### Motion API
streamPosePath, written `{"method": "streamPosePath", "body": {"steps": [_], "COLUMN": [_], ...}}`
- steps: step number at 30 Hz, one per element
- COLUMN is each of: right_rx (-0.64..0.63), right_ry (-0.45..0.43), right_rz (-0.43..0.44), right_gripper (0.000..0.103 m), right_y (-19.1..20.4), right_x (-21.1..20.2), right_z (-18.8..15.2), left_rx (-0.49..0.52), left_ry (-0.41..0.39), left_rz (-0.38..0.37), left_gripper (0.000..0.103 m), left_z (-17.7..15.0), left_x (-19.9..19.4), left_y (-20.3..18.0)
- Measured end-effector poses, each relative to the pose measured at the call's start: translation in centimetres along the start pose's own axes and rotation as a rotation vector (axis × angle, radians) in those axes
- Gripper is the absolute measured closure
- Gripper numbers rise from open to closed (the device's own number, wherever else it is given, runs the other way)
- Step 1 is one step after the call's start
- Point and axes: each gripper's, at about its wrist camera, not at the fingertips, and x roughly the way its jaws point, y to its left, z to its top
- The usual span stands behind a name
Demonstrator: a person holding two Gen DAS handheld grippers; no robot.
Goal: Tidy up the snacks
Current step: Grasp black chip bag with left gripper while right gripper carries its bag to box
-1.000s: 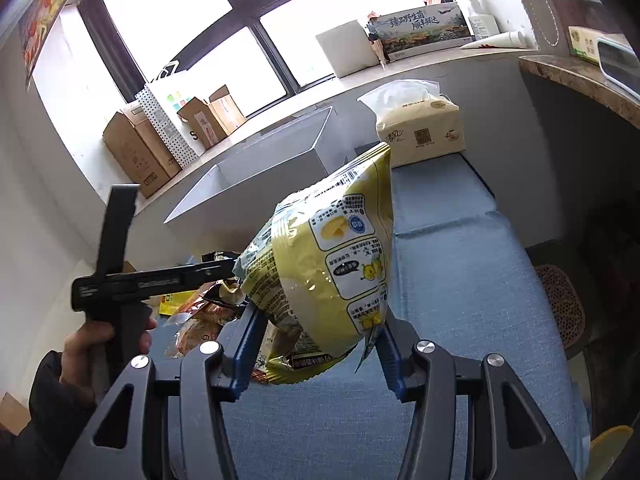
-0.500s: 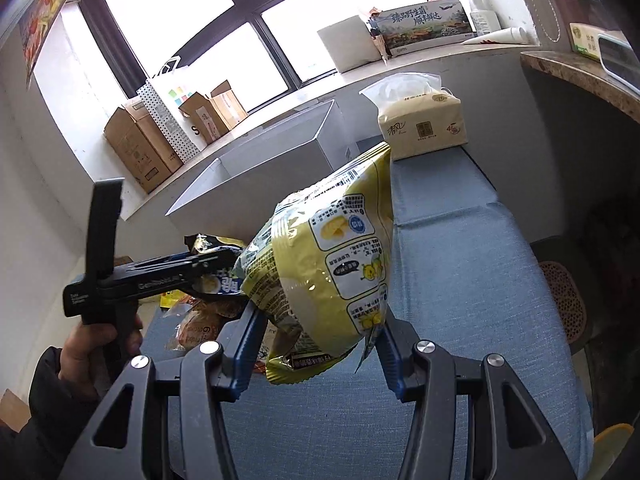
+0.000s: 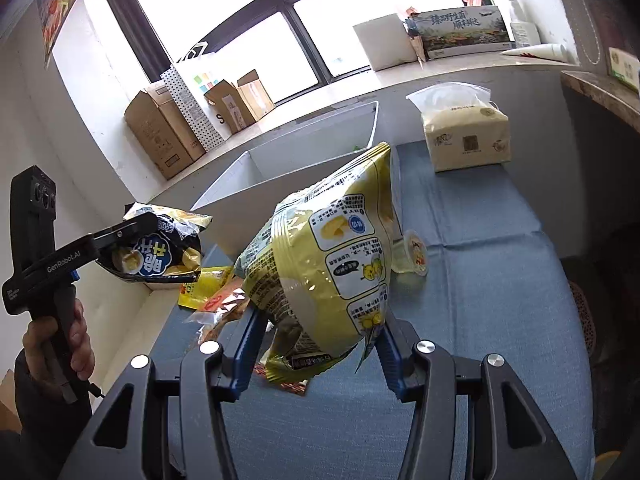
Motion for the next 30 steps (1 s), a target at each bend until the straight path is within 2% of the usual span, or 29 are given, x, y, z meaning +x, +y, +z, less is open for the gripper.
{"method": "streamPosePath", "body": {"steps": [4,9,13,16,17,18,19,20,21,24,30], "right_rx": [-0.051,-0.073,-0.057,-0.053,-0.050,-0.050,-0.053,-0.052,-0.041,-0.009,-0.040], "right_ry": [-0.014,-0.021,0.024,0.069,0.078,0.089,0.107,0.127,0.130,0.097,0.060], "right_rz": [0.030,0.046,0.053,0.025,0.018,0.002,-0.014,-0.033,-0.058,-0.053,-0.085], "right_gripper": [0.047,0.047,0.047,0.046,0.045,0.039,0.022,0.010,0.000,0.000,0.000], "right_y": [1.6,2.5,2.1,1.7,1.7,1.7,1.8,1.7,1.6,1.1,1.0], "right_x": [1.0,3.4,7.1,10.0,10.9,11.8,12.7,13.5,13.8,13.4,11.7], "right_z": [3.5,9.7,14.3,16.4,16.9,17.3,17.6,17.8,17.9,17.7,17.0], "left_rx": [0.015,0.023,0.026,0.042,0.039,0.035,0.039,0.043,0.049,0.031,0.015], "left_ry": [-0.047,-0.087,-0.085,-0.062,-0.034,-0.010,0.005,0.010,0.001,0.005,0.014], "left_rz": [0.023,0.066,0.099,0.146,0.151,0.161,0.208,0.261,0.282,0.264,0.275], "left_gripper": [0.047,0.048,0.048,0.047,0.045,0.033,0.022,0.002,0.000,0.000,0.000], "left_z": [3.1,7.8,10.7,11.6,11.8,11.9,11.8,11.6,11.3,10.4,9.6], "left_x": [0.0,1.9,4.7,7.1,8.2,9.2,10.2,10.8,11.0,11.0,9.8], "left_y": [0.7,2.1,3.4,3.7,3.9,4.1,4.3,4.4,4.6,5.2,6.0]}}
